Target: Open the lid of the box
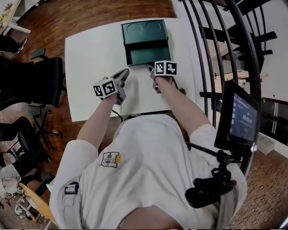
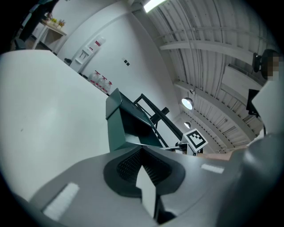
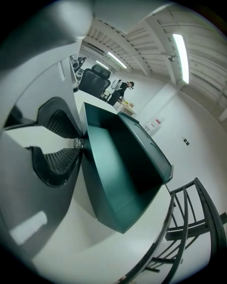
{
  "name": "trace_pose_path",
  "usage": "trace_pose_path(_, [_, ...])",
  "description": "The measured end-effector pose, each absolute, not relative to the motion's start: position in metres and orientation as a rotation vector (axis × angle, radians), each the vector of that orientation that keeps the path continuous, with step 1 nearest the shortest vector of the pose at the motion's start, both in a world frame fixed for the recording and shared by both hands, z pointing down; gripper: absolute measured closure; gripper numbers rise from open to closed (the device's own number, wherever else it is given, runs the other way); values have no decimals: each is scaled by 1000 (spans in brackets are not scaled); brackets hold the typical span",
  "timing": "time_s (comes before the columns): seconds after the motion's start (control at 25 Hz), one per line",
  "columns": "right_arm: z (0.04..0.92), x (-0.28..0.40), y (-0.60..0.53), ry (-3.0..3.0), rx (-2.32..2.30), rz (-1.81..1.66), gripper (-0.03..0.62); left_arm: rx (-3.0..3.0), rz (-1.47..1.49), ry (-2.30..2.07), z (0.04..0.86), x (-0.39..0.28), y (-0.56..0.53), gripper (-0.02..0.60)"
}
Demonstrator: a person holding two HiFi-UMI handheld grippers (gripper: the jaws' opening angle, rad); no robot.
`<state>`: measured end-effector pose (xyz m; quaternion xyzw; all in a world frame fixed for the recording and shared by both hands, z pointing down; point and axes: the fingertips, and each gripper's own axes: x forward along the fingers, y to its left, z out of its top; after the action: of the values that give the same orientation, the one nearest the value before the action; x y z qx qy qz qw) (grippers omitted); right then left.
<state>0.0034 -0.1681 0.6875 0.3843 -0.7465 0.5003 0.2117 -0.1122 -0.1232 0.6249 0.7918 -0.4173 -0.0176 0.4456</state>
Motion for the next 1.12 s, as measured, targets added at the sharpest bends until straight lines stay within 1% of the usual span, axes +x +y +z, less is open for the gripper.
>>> trace_pose_path(0.8, [680, 20, -161, -2122, 1105, 1404, 522, 1986, -24, -1022, 617, -93, -107, 588])
trace_pose_path(0.96, [676, 21, -158, -2162, 1080, 1471, 477, 1998, -18, -1012, 614, -88, -106, 588])
trace_pose_path(1.12, [664, 28, -135, -2270, 1014, 1574, 474, 2017, -26, -979, 615, -88, -97, 588])
